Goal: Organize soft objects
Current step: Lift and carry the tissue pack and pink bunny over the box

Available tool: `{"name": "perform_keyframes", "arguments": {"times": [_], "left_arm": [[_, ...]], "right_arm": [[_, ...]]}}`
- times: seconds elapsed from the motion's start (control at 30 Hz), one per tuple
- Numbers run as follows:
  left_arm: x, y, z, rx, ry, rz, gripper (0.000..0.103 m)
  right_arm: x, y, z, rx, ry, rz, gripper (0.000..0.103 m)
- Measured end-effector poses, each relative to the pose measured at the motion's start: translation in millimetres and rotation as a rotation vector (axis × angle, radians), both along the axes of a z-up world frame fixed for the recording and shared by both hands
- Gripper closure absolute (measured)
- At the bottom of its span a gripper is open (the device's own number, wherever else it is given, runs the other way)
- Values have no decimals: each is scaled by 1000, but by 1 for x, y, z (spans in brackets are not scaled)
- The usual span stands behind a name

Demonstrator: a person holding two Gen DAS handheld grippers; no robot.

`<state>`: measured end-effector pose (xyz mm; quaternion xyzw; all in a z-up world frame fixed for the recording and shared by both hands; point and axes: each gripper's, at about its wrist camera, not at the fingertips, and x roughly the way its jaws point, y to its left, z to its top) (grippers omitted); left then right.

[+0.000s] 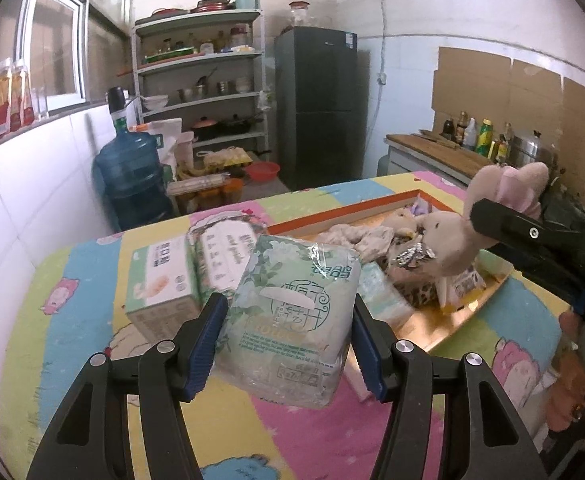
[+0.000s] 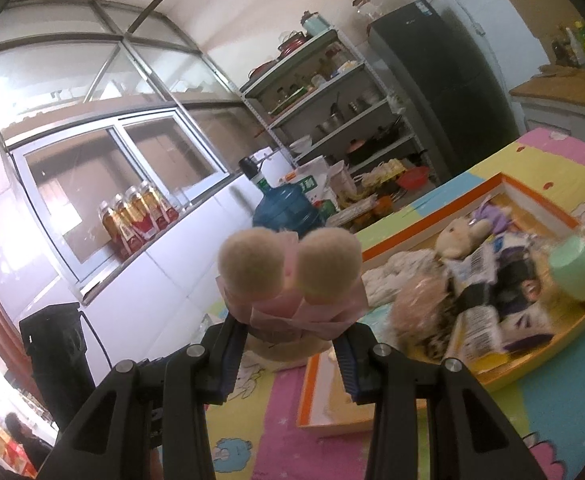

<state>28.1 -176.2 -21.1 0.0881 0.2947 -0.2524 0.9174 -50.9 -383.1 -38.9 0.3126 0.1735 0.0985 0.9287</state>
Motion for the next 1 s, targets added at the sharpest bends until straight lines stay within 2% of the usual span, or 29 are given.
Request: {"name": "perform_keyframes", "arguments": {"times": [0.47, 0.8, 1.0], "left_arm": [[15, -48, 0, -69, 60, 38, 41], [28, -89, -5, -71, 64, 49, 41], [38, -109, -10, -61, 66, 54, 41]], "right_arm": [[-18, -68, 6, -27, -29, -130, 62], [-10, -108, 5, -12, -30, -143, 62], [11, -120, -1, 10, -11, -121, 62]]}}
